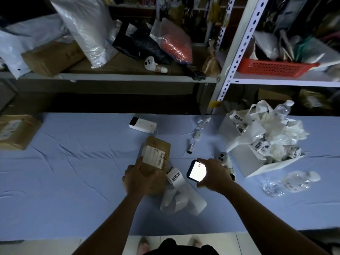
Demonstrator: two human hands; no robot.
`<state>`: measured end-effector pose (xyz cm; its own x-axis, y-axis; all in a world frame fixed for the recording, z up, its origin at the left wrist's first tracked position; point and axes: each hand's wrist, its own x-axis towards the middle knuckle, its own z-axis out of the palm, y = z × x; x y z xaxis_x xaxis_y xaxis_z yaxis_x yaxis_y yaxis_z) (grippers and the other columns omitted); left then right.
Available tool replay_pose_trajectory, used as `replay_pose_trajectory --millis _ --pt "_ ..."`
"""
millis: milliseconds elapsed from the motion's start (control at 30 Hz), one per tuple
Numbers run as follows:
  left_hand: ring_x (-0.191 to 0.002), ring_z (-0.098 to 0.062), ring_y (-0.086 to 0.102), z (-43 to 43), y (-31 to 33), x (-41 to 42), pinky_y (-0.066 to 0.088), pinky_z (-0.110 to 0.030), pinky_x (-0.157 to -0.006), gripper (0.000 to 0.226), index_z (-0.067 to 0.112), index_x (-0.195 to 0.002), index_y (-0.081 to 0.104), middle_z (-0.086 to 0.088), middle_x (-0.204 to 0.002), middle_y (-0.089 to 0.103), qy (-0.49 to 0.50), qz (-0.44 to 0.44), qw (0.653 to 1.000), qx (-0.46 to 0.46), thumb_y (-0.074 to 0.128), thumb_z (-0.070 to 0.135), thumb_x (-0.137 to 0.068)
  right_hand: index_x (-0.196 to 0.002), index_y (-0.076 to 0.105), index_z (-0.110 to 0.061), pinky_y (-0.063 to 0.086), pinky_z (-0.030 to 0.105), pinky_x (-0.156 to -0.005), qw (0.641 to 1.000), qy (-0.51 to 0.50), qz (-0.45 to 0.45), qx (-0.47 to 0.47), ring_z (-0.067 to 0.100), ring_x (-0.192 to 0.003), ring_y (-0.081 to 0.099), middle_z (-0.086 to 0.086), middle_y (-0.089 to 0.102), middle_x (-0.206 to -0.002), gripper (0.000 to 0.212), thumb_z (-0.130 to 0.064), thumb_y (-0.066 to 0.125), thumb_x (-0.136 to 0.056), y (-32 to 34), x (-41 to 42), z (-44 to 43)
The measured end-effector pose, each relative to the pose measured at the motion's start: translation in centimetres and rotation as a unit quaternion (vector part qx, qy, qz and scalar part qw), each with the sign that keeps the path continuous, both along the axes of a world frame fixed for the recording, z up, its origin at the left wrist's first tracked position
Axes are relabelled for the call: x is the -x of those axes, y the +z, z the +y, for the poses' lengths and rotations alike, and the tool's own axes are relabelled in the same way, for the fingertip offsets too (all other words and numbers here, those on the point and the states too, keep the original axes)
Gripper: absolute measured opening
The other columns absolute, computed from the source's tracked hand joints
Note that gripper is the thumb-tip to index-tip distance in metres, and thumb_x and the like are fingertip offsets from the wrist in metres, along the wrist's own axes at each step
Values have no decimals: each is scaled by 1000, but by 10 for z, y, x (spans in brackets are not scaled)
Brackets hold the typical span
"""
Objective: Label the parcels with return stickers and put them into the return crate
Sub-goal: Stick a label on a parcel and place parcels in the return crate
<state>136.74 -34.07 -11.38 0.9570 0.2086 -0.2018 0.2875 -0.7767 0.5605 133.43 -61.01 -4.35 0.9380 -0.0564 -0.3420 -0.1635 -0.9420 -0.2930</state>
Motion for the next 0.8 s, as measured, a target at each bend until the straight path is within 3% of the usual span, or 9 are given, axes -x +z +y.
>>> replay_pose_trajectory --millis 167,233,333,467,700,800 --pt "-116 -33 58 1 0 3 47 -46 -97 91 31 -150 40 -10 -125 61 -9 -20 1000 -8 71 70 -73 -150 43 -25 40 51 -112 998 -53 2 -18 24 -135 49 3 57 -141 98 -42 92 -66 -8 5 2" --pt "-116 -32 59 3 -2 5 46 -46 -98 90 29 -150 41 -10 -126 62 -6 -28 1000 5 71 68 -75 -148 47 -24 48 41 -102 994 -98 -10 -46 23 -127 54 3 60 -132 100 -45 93 -62 -19 8 0" --pt "-119 -32 59 5 -2 6 44 -46 -101 89 28 -152 38 -9 -130 61 1 -34 999 24 71 65 -79 -142 53 -21 43 29 -87 986 -159 -16 -55 22 -114 53 6 55 -126 91 -42 92 -63 -40 15 -6" --pt "-127 -33 54 4 -5 7 45 -52 -104 93 24 -156 33 -10 -141 56 23 -18 998 47 70 65 -81 -141 54 -21 50 35 -90 973 -225 21 -52 26 -113 53 7 54 -121 89 -46 92 -64 -69 22 -6" --pt "-114 -28 63 -1 -6 5 57 -43 -90 89 25 -151 40 -4 -132 64 62 0 994 95 70 68 -79 -149 47 -20 49 41 -97 980 -182 62 -57 29 -127 45 7 52 -132 94 -45 88 -69 -104 10 -24" --pt "-108 -26 65 -1 -7 3 58 -42 -88 86 26 -144 48 -1 -125 67 89 13 993 78 68 70 -73 -146 44 -20 45 41 -100 991 -113 71 16 27 -126 46 6 49 -135 91 -56 81 -71 -108 0 -24"
